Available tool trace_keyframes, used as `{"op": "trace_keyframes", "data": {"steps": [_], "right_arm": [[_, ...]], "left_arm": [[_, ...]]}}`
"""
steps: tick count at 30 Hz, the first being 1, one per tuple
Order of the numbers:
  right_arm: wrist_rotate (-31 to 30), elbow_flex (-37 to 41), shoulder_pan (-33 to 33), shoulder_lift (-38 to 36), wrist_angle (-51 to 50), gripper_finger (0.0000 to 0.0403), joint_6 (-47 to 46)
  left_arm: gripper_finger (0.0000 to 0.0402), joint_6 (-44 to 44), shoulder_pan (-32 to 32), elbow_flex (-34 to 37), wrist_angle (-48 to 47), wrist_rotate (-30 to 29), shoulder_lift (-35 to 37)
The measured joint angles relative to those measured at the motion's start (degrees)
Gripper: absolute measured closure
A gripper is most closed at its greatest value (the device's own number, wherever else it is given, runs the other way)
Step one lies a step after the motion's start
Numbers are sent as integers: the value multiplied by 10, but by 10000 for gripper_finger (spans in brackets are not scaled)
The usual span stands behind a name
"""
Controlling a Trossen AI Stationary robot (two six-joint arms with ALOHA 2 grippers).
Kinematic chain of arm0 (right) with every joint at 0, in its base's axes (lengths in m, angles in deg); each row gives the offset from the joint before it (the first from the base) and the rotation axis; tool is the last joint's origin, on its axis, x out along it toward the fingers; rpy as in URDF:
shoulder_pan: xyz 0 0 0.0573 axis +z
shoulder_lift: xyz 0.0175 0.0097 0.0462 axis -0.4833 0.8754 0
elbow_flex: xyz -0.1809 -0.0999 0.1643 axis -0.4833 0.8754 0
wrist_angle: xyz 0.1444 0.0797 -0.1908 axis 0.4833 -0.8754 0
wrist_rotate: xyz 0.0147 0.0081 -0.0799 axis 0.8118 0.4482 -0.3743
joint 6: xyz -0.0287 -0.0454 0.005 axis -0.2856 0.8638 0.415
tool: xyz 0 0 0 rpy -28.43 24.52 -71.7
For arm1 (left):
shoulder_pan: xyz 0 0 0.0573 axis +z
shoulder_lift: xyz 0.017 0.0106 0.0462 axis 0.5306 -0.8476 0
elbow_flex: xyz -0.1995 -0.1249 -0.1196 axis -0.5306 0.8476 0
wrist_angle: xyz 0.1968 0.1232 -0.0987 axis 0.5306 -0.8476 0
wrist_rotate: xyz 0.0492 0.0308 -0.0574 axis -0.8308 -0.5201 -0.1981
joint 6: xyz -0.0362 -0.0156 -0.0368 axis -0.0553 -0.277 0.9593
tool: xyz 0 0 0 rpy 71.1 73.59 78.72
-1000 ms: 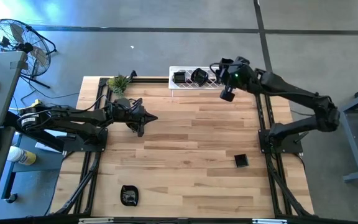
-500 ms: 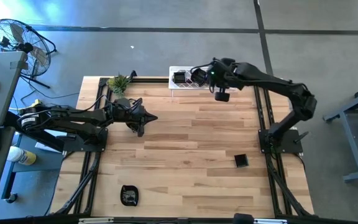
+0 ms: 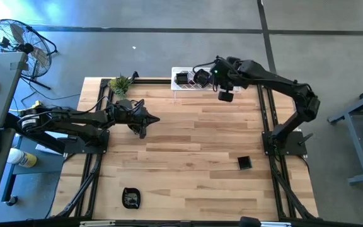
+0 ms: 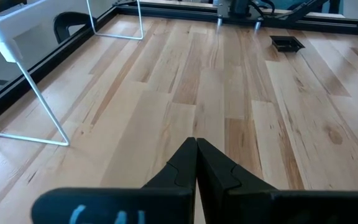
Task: Pick & Place Mini shaped plates
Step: Stack the distorted square plate on top of the stacked distorted square plates on the shelf
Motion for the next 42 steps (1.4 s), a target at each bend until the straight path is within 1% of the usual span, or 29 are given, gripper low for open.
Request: {"op": "trace_keyframes", "data": {"steps": [2, 4, 7, 9, 11, 15, 20, 25, 29, 31, 33, 37, 40, 42], "right_arm": [[26, -15, -3, -1, -6, 311, -9], [59, -22, -12, -2, -1, 318, -30], [116, -15, -33, -2, 1, 347, -63], [134, 3, -43, -2, 17, 376, -74], [138, 26, -51, -3, 40, 395, -80], [155, 86, -57, -8, 124, 389, -86], [173, 129, -60, -35, 209, 400, -89], [165, 133, -61, -73, 223, 395, -97], [158, 141, -67, -113, 221, 401, -134], [166, 165, -73, -132, 225, 400, -157], [170, 202, -76, -151, 250, 401, -168], [170, 277, -75, -180, 322, 401, -183], [170, 299, -76, -186, 367, 402, -183], [172, 294, -76, -186, 379, 399, -183]], "left_arm": [[401, 0, 0, 0, 0, 0, 0], [401, 0, 0, 0, 0, 0, 0], [401, 0, 0, 0, 0, 0, 0], [401, 0, 0, 0, 0, 3, 0], [401, 1, 0, 0, 0, 11, 0], [401, 3, 0, 0, 0, 18, 0], [401, 4, 0, 0, 0, 18, 0], [401, 4, 0, 0, 0, 15, 0], [401, 4, 0, 0, 0, 15, 0], [401, 4, 0, 0, 0, 15, 0], [401, 4, 0, 0, 0, 15, 0], [401, 4, 0, 0, 0, 14, 0], [401, 4, 0, 0, 0, 14, 0], [401, 4, 0, 0, 1, 14, 0]]}}
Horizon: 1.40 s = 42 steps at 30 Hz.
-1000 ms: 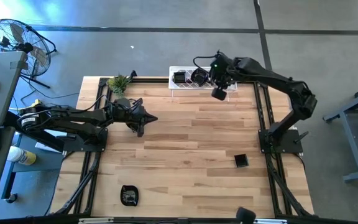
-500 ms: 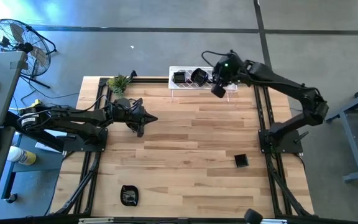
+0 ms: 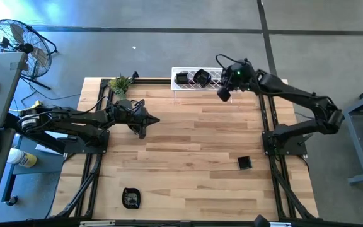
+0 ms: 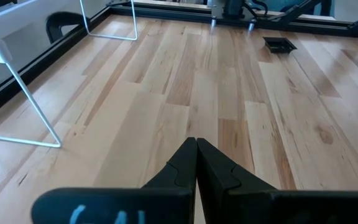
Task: Pick & Place Mini shaped plates
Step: Stack the distorted square plate on top of the stacked distorted square plates on the shelf
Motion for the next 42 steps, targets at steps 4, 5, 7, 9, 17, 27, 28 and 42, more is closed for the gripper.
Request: {"op": "trace_keyframes", "data": {"steps": [4, 5, 7, 9, 17, 27, 28, 42], "right_arm": [[1, -19, 0, 4, 3, 377, 0], [0, -21, 0, 4, 3, 366, 0], [-1, -26, 0, 4, -1, 341, -6], [-1, -29, 0, 4, -16, 316, -8], [-5, -32, 0, 18, -80, 328, -14], [10, -45, 1, 12, -64, 380, -10], [6, -51, 1, 10, -62, 379, -13], [2, -61, -15, 66, -58, 400, -9]], "left_arm": [[401, 0, 0, 0, 3, 0, 0], [401, 0, 0, 0, 3, 0, 0], [401, 0, 0, 0, 3, 0, 0], [401, 0, 0, 0, 3, 0, 0], [401, 0, 0, 0, 3, 0, 0], [401, 1, 0, 0, 1, 0, 0], [401, 1, 0, 0, 1, 0, 0], [401, 1, 0, 0, 1, 1, 0]]}}
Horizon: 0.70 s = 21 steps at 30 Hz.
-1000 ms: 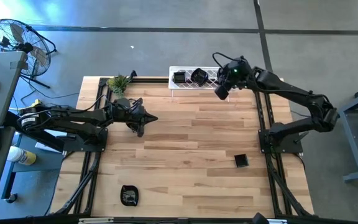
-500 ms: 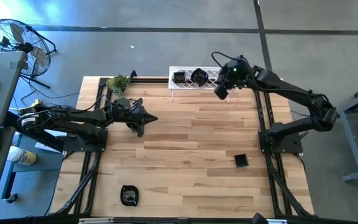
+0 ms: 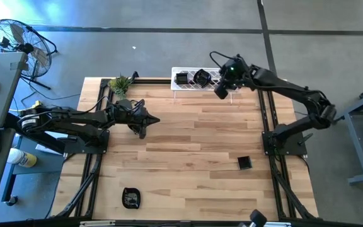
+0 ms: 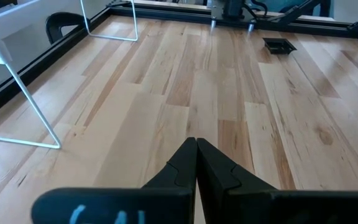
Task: Pick & Place Mini shaped plates
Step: Stack the distorted square plate on top of the stacked distorted square plates on the shelf, then stack the square plate on top of the stacked square plates on the shelf
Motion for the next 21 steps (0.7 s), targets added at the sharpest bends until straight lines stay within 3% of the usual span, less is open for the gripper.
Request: {"op": "trace_keyframes", "data": {"steps": [12, 16, 21], "right_arm": [[-9, 0, -9, -31, -1, 401, -10], [49, 34, -15, -31, 42, 401, -21], [107, 81, 23, -61, 121, 402, -16]], "left_arm": [[401, 0, 0, 0, 0, 0, 0], [401, 0, 0, 0, -1, 1, 0], [401, 0, 0, 0, -4, 1, 0]]}}
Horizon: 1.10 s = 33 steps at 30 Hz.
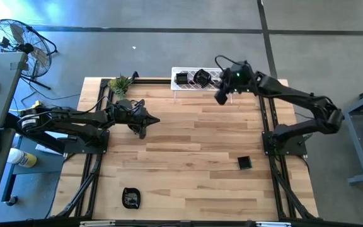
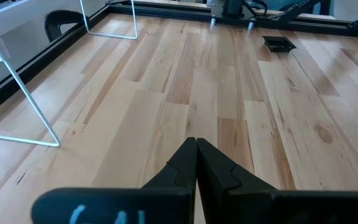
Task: Pick & Place Mini shaped plates
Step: Stack the square plate on top of the stacked square plates on the shelf
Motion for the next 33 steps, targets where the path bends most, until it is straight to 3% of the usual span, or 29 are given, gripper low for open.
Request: {"op": "trace_keyframes", "data": {"steps": [2, 6, 13, 17, 23, 33], "right_arm": [[2, 10, 28, -11, -21, 402, -4], [27, 13, 116, -37, -152, 396, -9], [15, 21, 288, -44, -339, 359, -152], [30, 79, 356, -43, -329, 319, -226], [132, 207, 408, -43, -223, 279, -332], [118, 267, 441, -43, -218, 278, -297]], "left_arm": [[401, 0, 0, 0, -2, 0, 0], [401, 0, 0, 0, -3, 0, 0], [401, -14, 0, 0, -3, 0, 0], [401, -15, 0, 0, 2, 3, 0], [401, -14, 0, 0, 1, 10, 0], [401, -23, 0, 0, 1, 10, 0]]}}
